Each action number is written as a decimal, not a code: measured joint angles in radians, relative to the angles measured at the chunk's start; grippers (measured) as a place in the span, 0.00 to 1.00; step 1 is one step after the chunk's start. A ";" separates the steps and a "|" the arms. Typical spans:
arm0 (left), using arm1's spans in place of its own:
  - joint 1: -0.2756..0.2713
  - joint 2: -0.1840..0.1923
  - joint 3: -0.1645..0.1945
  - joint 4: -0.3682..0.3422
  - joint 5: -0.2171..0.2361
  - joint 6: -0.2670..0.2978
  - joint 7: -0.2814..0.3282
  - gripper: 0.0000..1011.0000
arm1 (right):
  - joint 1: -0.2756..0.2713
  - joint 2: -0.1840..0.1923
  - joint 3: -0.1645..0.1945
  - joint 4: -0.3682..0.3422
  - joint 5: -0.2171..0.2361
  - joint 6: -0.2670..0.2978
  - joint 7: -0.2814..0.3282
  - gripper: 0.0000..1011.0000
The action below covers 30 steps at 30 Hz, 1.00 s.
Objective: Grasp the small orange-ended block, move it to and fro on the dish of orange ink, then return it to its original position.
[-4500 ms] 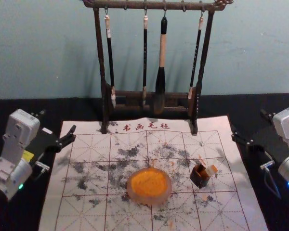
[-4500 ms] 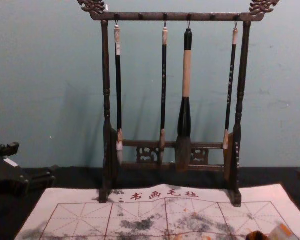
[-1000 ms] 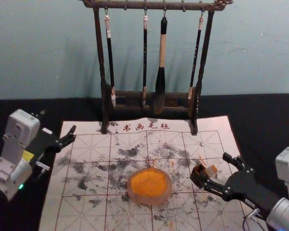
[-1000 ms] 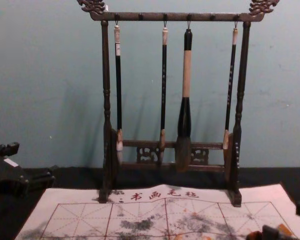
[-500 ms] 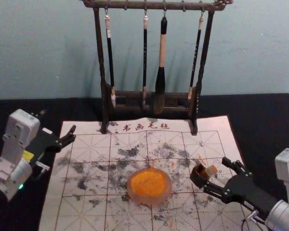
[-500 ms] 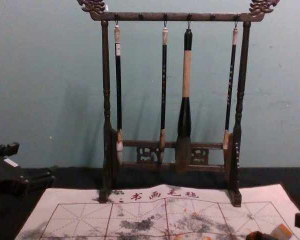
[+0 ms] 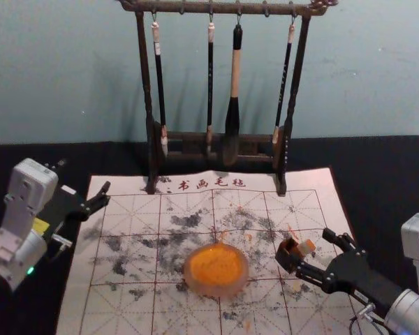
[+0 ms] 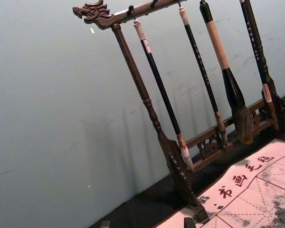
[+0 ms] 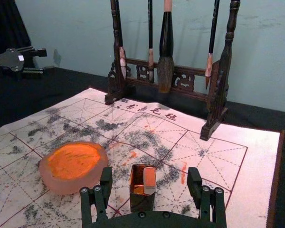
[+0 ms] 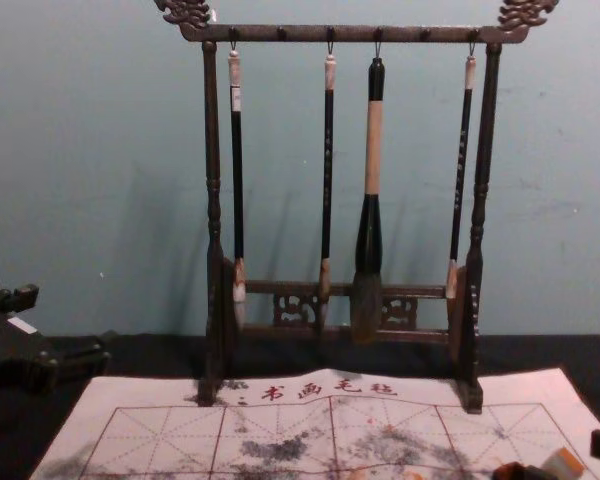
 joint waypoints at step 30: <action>0.000 0.000 0.000 0.000 0.000 0.000 0.000 0.99 | -0.014 -0.022 0.035 0.002 -0.012 0.025 0.026 0.99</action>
